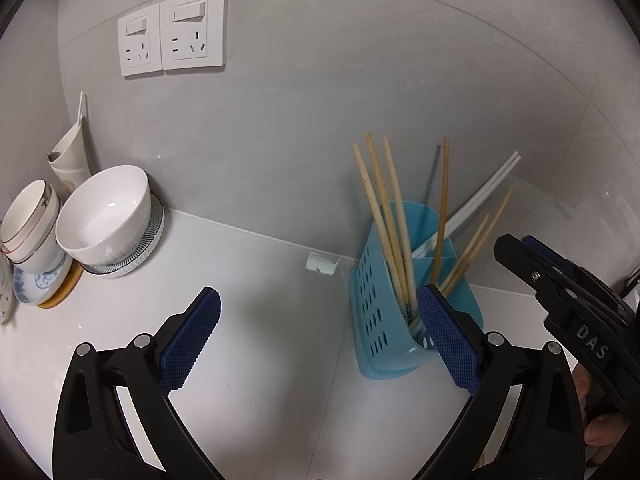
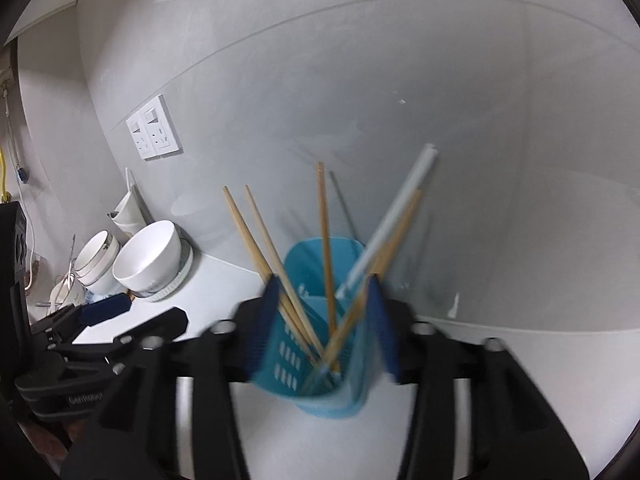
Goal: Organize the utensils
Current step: 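Open the left tool to drop its chopstick in the holder while the right tool releases its chopstick, then move both open tools back over the remaining chopsticks on the table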
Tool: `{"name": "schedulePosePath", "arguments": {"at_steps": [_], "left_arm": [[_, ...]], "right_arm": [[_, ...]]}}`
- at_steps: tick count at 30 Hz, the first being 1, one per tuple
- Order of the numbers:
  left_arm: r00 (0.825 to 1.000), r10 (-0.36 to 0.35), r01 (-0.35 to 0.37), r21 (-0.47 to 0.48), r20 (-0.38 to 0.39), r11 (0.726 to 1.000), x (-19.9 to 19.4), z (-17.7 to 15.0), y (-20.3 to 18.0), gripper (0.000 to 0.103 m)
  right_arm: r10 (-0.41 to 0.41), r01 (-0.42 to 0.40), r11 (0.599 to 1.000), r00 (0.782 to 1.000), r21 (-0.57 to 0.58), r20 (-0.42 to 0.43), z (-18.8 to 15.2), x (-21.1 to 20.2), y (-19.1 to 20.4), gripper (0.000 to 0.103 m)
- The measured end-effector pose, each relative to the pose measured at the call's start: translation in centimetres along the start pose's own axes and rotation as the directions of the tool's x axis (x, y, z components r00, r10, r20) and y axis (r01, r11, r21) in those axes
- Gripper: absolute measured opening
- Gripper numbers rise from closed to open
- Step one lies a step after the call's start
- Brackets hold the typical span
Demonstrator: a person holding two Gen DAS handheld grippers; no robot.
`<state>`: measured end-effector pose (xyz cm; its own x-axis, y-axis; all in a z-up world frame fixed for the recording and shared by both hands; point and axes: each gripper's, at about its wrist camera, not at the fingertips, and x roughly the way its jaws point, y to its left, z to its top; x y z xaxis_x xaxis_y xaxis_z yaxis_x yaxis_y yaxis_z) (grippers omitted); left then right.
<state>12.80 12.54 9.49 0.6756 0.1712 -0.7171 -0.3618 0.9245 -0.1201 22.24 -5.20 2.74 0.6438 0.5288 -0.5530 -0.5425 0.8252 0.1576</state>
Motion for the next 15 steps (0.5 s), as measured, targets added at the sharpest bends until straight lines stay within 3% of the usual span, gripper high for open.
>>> {"name": "schedulePosePath", "arguments": {"at_steps": [4,8,15], "left_arm": [[1.0,-0.024,0.024,0.024,-0.011,0.999,-1.1,-1.0,-1.0,0.097],[0.999,-0.039,0.04,0.034,-0.028,0.999,-1.9,-2.3,-2.0,0.097],[0.995,-0.072,0.076,0.056,-0.075,0.995,-2.7,-4.9,-3.8,0.097]], "right_arm": [[-0.047,0.047,0.999,0.999,0.01,-0.026,-1.2,-2.3,-1.2,0.075],[-0.079,0.08,0.997,0.995,0.016,-0.058,-2.4,-4.1,-2.2,0.089],[-0.157,0.16,0.987,0.982,0.026,-0.107,-6.0,-7.2,-4.3,0.094]]}}
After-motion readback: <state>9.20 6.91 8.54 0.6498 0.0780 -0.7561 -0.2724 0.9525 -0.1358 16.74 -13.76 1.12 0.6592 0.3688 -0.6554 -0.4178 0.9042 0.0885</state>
